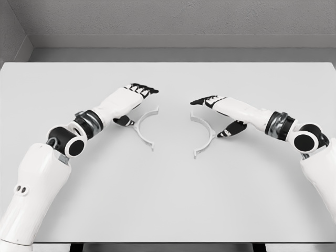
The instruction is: Assemble PVC drainage pipe clamps
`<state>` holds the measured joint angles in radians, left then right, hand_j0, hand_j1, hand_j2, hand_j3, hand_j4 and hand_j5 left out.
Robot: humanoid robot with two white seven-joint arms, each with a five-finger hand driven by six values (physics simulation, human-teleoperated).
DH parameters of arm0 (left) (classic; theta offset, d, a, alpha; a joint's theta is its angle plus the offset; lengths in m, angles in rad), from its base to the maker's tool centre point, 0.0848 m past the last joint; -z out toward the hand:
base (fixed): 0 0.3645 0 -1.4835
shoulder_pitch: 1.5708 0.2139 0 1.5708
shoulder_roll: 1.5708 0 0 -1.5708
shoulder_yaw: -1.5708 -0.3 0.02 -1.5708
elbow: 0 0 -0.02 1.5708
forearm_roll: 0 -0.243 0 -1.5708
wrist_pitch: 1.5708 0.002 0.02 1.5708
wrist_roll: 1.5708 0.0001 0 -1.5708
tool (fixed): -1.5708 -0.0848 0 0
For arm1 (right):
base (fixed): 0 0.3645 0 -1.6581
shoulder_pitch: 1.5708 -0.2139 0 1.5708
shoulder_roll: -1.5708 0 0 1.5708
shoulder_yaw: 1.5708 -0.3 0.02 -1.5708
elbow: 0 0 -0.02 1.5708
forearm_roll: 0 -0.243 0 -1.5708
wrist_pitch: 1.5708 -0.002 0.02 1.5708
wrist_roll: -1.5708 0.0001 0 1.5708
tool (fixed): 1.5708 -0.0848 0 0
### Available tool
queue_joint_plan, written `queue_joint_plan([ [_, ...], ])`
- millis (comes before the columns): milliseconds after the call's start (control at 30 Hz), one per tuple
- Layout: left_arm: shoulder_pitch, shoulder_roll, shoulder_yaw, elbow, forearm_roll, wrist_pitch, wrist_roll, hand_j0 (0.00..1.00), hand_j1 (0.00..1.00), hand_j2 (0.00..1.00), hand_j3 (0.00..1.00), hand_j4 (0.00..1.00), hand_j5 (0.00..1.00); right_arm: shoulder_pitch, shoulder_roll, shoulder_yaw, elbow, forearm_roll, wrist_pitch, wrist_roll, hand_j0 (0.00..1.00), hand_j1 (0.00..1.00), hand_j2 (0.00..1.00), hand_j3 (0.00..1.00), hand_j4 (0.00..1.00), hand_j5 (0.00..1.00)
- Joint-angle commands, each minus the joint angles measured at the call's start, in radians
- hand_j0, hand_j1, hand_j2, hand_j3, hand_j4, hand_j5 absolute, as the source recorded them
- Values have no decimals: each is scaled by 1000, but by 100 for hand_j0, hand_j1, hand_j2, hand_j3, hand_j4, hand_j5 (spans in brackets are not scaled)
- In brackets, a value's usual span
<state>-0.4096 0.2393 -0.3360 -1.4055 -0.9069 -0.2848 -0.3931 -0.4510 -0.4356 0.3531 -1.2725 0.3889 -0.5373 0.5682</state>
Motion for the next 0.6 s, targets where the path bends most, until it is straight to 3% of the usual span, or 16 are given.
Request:
queue_joint_plan([
  [0, 0, 0, -1, -7, 5, 1, 0, 100, 100, 100, 100, 100, 100, 2, 0, 0, 1, -2, 2, -1, 100, 100, 100, 100, 100, 100],
  [567, -2, -29, -17, -18, 3, 1, 0, 100, 100, 100, 100, 100, 100, 2, 20, 1, -5, -2, 2, 1, 100, 100, 100, 100, 100, 100],
])
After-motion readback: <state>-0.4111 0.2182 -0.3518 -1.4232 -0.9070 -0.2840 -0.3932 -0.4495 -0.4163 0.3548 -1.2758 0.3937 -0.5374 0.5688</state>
